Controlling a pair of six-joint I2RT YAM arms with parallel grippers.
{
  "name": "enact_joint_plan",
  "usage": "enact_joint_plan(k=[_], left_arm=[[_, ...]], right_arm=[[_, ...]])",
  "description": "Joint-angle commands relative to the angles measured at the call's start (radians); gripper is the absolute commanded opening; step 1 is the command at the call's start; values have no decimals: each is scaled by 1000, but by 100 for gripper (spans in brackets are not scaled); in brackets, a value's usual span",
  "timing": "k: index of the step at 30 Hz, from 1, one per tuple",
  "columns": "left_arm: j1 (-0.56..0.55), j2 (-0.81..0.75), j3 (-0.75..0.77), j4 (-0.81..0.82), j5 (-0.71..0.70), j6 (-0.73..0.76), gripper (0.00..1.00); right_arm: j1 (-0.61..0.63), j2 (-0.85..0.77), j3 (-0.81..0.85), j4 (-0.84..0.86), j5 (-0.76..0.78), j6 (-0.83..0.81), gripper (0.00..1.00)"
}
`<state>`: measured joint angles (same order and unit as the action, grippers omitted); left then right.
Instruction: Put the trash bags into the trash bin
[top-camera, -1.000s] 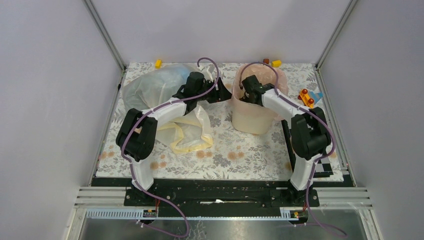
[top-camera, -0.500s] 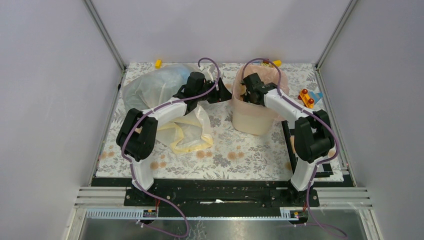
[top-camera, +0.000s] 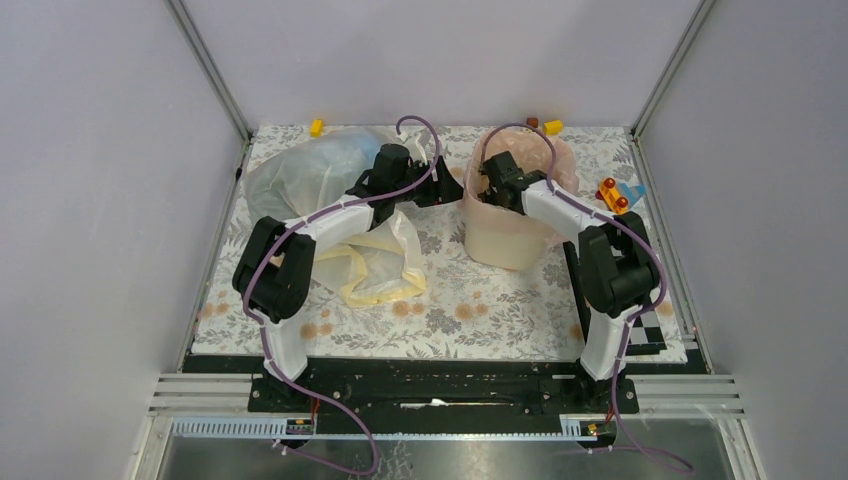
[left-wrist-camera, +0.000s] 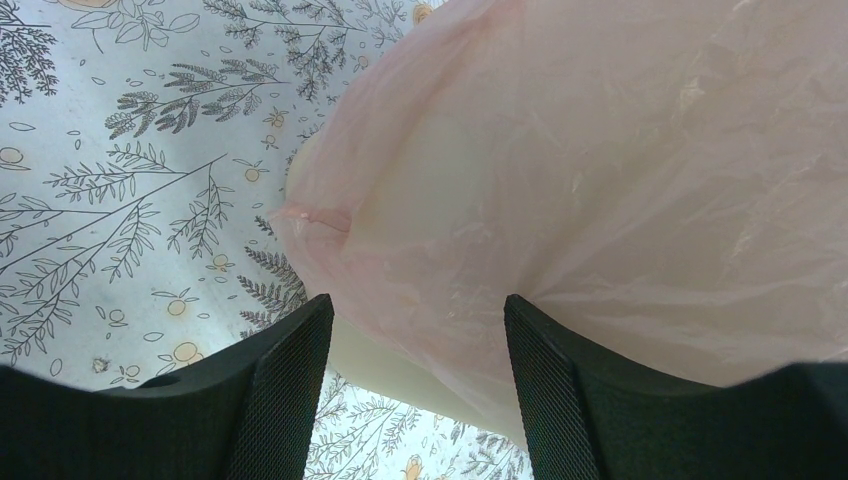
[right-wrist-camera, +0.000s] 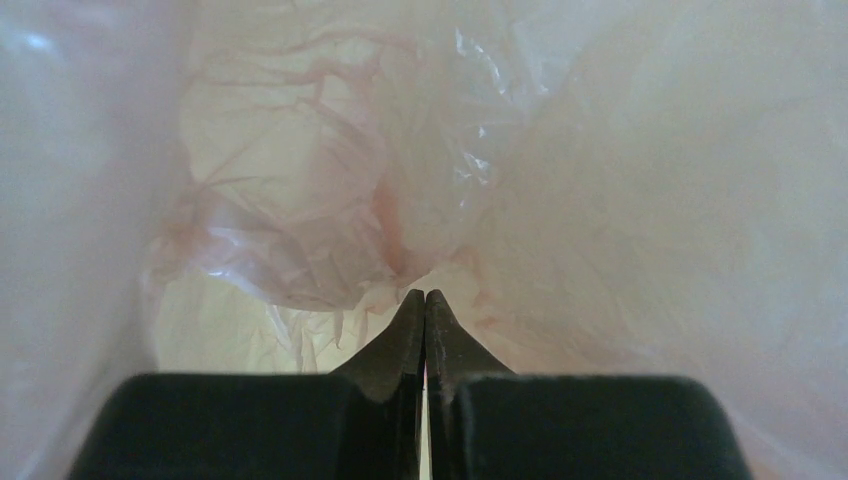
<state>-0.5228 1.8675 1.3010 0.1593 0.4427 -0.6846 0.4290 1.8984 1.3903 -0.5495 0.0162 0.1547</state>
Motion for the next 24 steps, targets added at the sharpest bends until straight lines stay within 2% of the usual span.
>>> enact_joint_plan(k=[1,16,24], left_arm=[[-6,-36,28,22,27,17,66],[-8,-55,16,12,26,24,67],[-6,-157,30,-115,-96,105,74]], right_arm=[[-8,-73,62,-28,41,-14,0],[-59,-153,182,-115,-12,-68,2],[-61,-264,305,-203,53,-63,10]])
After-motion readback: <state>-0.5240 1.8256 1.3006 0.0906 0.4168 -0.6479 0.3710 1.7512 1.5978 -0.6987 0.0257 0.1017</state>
